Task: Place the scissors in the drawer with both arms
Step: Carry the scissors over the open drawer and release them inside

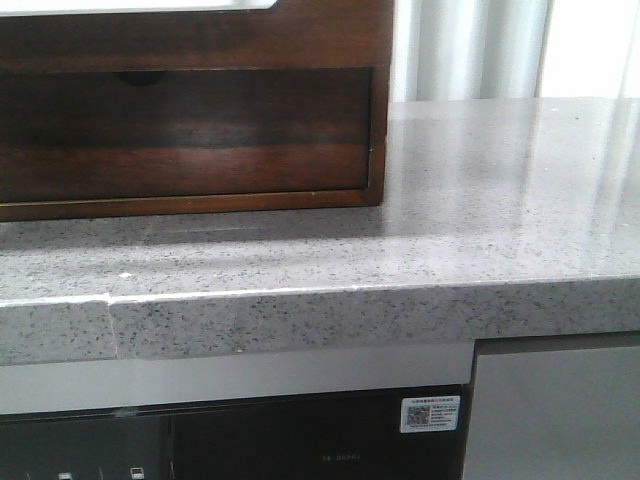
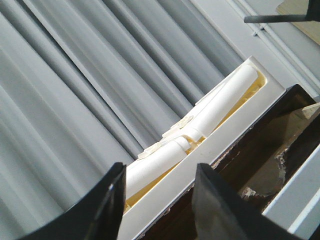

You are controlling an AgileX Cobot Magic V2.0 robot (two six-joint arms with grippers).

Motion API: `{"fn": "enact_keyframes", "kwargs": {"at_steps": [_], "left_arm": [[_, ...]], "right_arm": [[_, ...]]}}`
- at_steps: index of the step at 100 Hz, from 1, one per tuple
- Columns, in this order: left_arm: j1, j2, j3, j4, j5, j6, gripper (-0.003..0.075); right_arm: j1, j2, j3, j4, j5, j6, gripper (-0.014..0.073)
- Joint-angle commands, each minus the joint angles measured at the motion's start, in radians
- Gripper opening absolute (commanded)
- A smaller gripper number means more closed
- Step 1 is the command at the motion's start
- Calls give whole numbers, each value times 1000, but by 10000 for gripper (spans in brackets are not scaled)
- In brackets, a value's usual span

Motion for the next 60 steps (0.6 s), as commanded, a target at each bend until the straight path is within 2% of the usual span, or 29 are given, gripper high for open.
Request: {"fn": "enact_keyframes", "kwargs": {"at_steps": [1, 24, 39, 60], "left_arm": [[-1, 6, -27, -42, -41, -22, 295], [-1, 6, -27, -42, -41, -22, 295], [-1, 6, -27, -42, -41, -22, 295], [-1, 6, -27, -42, -41, -22, 295]], "right_arm": [[51, -55, -52, 64, -57, -75, -69], [281, -42, -178, 39, -75, -135, -69], [427, 0, -230, -54, -108, -137, -69], [555, 89, -242, -164, -139, -151, -69]]}}
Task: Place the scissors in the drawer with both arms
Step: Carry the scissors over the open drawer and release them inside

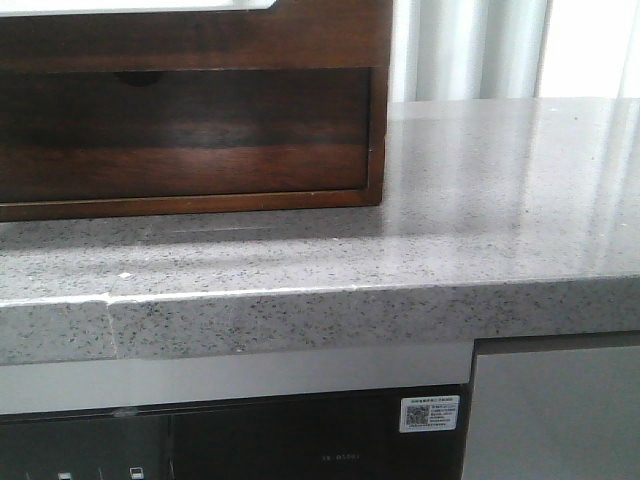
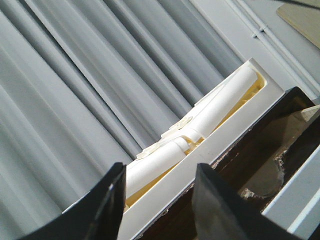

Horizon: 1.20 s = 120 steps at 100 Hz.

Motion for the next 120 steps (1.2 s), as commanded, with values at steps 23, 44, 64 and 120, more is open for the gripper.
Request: {"fn": "enact_keyframes", "kwargs": {"at_steps": [23, 44, 64, 120], "left_arm": [[-1, 6, -27, -41, -41, -13, 295], [-1, 6, -27, -41, -41, -13, 295], [-1, 6, -27, -41, -41, -13, 295], [-1, 6, -27, -41, -41, -13, 295]], "right_arm": [[107, 120, -33, -154, -176, -18, -69], [110, 196, -33, -171, -249, -21, -69], [110, 243, -33, -177, -252, -27, -69], [110, 289, -33, -182, -254, -27, -8]]}}
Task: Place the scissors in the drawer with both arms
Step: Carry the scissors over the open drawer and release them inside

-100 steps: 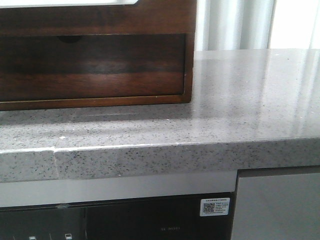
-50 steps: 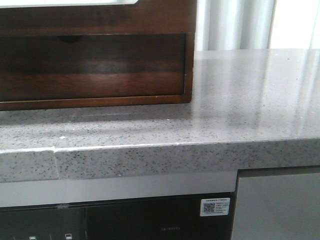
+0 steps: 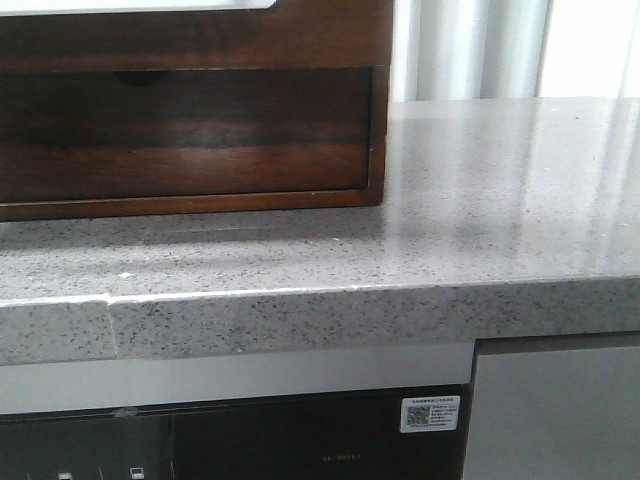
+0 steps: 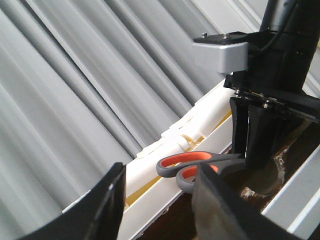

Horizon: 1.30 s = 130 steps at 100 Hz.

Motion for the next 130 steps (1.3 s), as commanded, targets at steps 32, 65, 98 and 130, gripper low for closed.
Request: {"fn": "enact_keyframes", "kwargs": {"at_steps": [32, 65, 98, 130], "left_arm": [[-1, 6, -27, -41, -44, -13, 295], [-1, 6, -27, -41, -44, -13, 295], [-1, 6, -27, -41, -44, -19, 281], [-1, -92, -27, 100, 0, -212, -20]], "right_arm": [[-1, -50, -33, 11, -79, -10, 385], [-1, -75, -33, 11, -79, -10, 384], [-1, -173, -33, 49, 25, 33, 178], [-1, -281, -7, 49, 173, 147, -61]]}}
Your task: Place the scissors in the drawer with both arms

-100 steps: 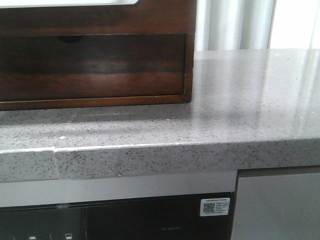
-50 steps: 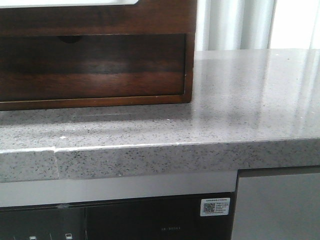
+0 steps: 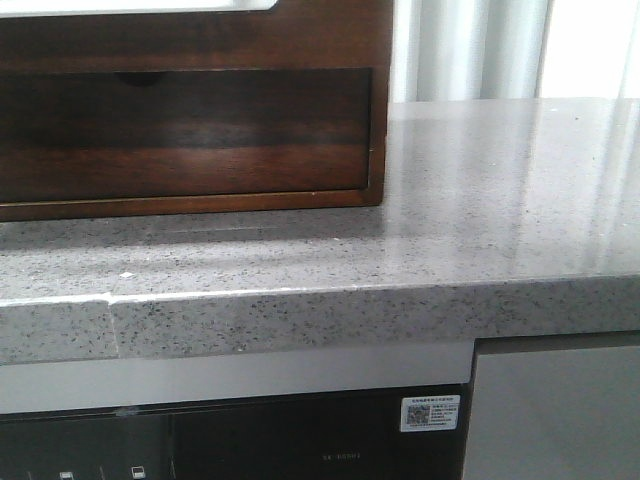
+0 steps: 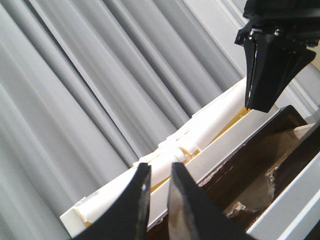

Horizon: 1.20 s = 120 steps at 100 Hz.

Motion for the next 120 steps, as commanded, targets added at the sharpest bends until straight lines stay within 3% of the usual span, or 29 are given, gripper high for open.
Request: {"fn": "enact_keyframes", "kwargs": {"at_steps": [1, 15, 23, 76, 120], "left_arm": [[-1, -24, -27, 28, -4, -83, -20], [-1, -99, -27, 55, 92, -232, -20], [-1, -144, -14, 57, 120, -241, -20], [-1, -271, 184, 52, 120, -474, -19], [-1, -271, 245, 52, 121, -474, -20]], "right_arm": [[-1, -84, -3, 19, -40, 32, -61], [-1, -175, 86, 21, -117, 35, -61], [-1, -237, 161, 27, -165, 35, -61], [-1, -797, 866, 75, -639, 35, -62], [-1, -1196, 1330, 192, -674, 35, -63]]}}
